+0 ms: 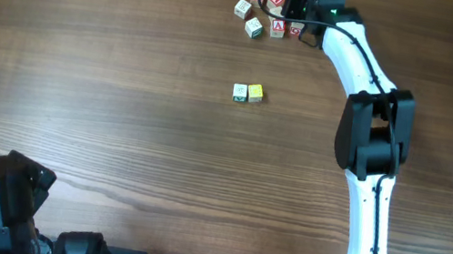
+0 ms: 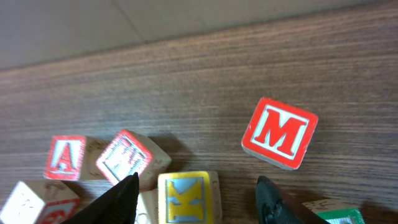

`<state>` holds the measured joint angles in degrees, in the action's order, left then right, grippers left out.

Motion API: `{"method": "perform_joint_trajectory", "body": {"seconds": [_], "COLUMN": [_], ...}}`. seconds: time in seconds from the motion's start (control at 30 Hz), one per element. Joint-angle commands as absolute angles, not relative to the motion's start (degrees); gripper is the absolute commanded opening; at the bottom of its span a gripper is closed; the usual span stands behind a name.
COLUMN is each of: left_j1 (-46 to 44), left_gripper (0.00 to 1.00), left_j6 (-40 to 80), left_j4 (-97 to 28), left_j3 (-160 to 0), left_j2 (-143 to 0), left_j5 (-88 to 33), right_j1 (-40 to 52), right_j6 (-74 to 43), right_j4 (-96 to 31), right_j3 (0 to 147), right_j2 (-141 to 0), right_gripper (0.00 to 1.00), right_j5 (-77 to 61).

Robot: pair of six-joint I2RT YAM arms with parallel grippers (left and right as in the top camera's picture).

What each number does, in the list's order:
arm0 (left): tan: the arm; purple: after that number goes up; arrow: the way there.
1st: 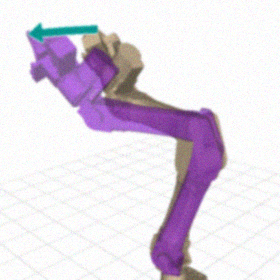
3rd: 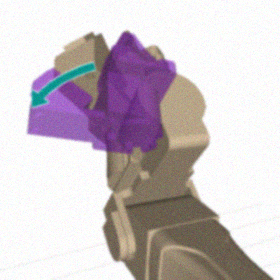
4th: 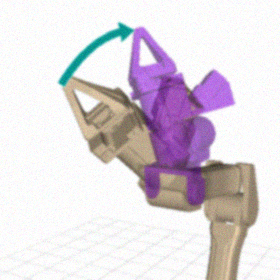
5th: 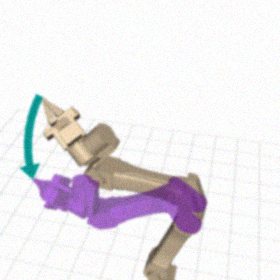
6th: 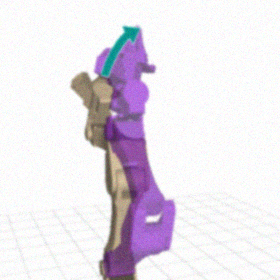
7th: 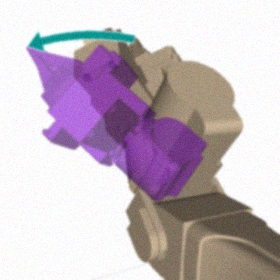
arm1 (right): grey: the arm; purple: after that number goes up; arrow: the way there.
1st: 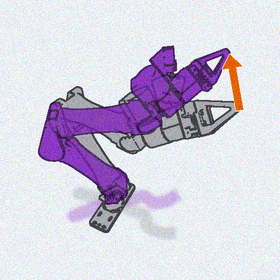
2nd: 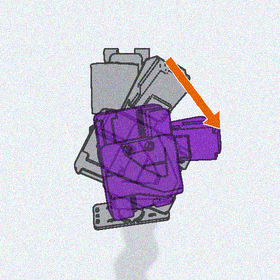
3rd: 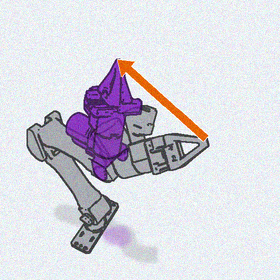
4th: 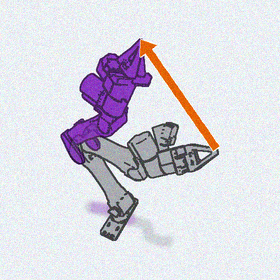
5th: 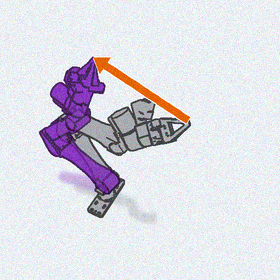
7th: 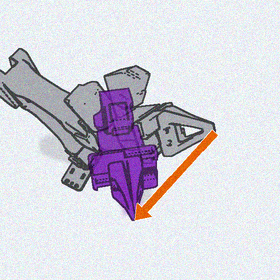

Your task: Form a horizontal line

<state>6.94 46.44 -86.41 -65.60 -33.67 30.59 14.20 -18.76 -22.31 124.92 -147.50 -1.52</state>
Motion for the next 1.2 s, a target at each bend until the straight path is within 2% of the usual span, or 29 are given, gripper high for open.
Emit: {"method": "perform_joint_trajectory", "body": {"seconds": [0.0,0.37,0.67,1.0,1.17], "left_j1": [7.4,7.4,7.4,7.4,7.4], "left_gripper": [1.00,1.00,1.00,1.00,1.00], "left_j6": [47.2,47.2,47.2,47.2,47.2], "left_j4": [-86.3,-86.3,-86.3,-86.3,-86.3], "left_j3": [-65.4,-65.4,-65.4,-65.4,-65.4], "left_j2": [-33.3,-33.3,-33.3,-33.3,-33.3], "left_j5": [30.9,30.9,30.9,30.9,30.9], "right_j1": [14.3,14.3,15.7,15.4,15.3], "right_j6": [-15.4,-7.9,-7.3,-6.2,-6.2], "right_j4": [-22.4,-22.8,-21.9,-20.8,-23.0], "right_j3": [124.3,124.3,124.3,125.7,127.1], "right_j2": [-149.6,-150.4,-151.5,-151.5,-150.5], "right_gripper": [0.58,0.54,0.50,0.28,0.22], "right_j5": [-2.7,-2.4,-2.4,4.1,3.1]}}
